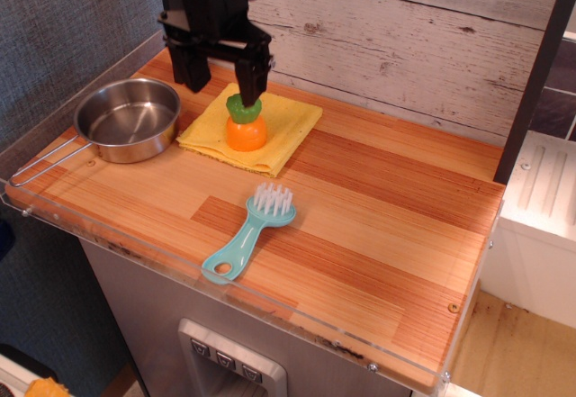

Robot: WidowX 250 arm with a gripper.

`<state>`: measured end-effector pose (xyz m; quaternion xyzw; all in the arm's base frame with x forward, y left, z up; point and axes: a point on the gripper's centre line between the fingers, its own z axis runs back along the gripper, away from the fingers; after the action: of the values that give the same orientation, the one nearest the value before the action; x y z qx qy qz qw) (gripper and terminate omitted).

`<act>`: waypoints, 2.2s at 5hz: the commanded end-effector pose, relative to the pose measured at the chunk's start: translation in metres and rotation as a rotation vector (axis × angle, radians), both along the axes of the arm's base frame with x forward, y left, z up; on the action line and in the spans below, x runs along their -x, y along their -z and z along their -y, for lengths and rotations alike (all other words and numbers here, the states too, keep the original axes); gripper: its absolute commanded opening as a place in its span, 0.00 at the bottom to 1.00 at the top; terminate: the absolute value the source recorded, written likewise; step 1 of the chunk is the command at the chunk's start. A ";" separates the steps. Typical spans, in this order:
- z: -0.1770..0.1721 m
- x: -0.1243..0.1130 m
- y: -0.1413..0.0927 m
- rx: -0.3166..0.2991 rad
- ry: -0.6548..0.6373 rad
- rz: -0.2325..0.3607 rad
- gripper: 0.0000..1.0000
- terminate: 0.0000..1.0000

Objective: Put the carrot in the pot

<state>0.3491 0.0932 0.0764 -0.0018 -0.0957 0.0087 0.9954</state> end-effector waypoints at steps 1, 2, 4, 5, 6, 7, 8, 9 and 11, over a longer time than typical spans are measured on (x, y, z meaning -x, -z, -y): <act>0.005 -0.016 0.004 -0.019 0.017 0.003 1.00 0.00; 0.008 -0.016 0.009 -0.014 0.014 0.000 1.00 0.00; 0.006 -0.015 0.010 -0.002 0.003 0.016 0.00 0.00; 0.005 -0.015 0.009 -0.002 0.005 0.016 0.00 0.00; 0.004 -0.015 0.007 0.000 -0.001 0.023 0.00 0.00; 0.004 -0.014 -0.009 0.007 0.001 0.057 0.00 0.00; 0.007 -0.008 -0.038 0.019 0.003 0.138 0.00 0.00; 0.007 -0.001 -0.054 0.025 0.000 0.172 0.00 0.00; -0.034 0.010 -0.057 -0.013 -0.080 0.151 0.00 0.00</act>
<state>0.3357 0.1242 0.1153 -0.0028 -0.1442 0.0477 0.9884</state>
